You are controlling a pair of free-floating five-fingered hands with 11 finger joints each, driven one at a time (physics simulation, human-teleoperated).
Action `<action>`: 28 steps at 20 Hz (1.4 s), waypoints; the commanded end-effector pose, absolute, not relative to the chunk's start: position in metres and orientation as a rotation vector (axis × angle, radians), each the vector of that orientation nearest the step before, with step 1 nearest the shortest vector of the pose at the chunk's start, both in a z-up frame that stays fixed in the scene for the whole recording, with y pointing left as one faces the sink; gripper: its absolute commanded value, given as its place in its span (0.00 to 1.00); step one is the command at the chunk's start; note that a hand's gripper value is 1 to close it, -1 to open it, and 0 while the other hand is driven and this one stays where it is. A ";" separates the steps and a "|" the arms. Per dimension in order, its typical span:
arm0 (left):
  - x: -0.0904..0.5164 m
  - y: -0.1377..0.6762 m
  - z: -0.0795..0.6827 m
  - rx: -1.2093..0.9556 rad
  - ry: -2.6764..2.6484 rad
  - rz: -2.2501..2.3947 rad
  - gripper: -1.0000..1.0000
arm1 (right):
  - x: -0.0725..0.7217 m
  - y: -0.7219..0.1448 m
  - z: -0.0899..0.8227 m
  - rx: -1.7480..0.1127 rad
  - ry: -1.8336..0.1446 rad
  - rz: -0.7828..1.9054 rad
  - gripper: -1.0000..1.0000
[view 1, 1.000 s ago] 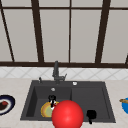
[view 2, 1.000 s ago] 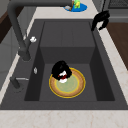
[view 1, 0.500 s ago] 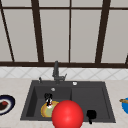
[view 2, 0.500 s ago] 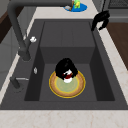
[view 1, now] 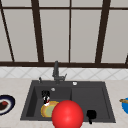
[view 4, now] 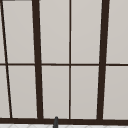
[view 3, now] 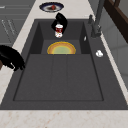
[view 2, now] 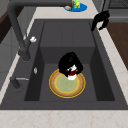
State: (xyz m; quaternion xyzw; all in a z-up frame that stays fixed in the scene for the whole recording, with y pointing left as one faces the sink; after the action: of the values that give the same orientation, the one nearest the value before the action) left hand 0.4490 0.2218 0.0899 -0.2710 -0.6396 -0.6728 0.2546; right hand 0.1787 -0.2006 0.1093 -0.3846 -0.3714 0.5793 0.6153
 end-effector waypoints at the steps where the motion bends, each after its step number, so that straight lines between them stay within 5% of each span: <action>1: 0.439 0.226 0.117 -0.722 -1.753 -1.848 1.00 | 0.179 -0.201 0.109 -0.886 -0.856 1.334 0.50; 28: 0.368 0.361 0.245 -0.740 -1.737 -1.825 1.00 | 0.179 -0.201 0.109 -0.886 -0.856 1.334 0.50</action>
State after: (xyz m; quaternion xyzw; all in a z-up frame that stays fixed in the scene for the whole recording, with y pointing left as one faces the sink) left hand 0.3790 0.3414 0.2354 -0.2707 -0.6403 -0.6727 0.2534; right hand 0.1787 -0.2006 0.1093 -0.3846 -0.3714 0.5793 0.6153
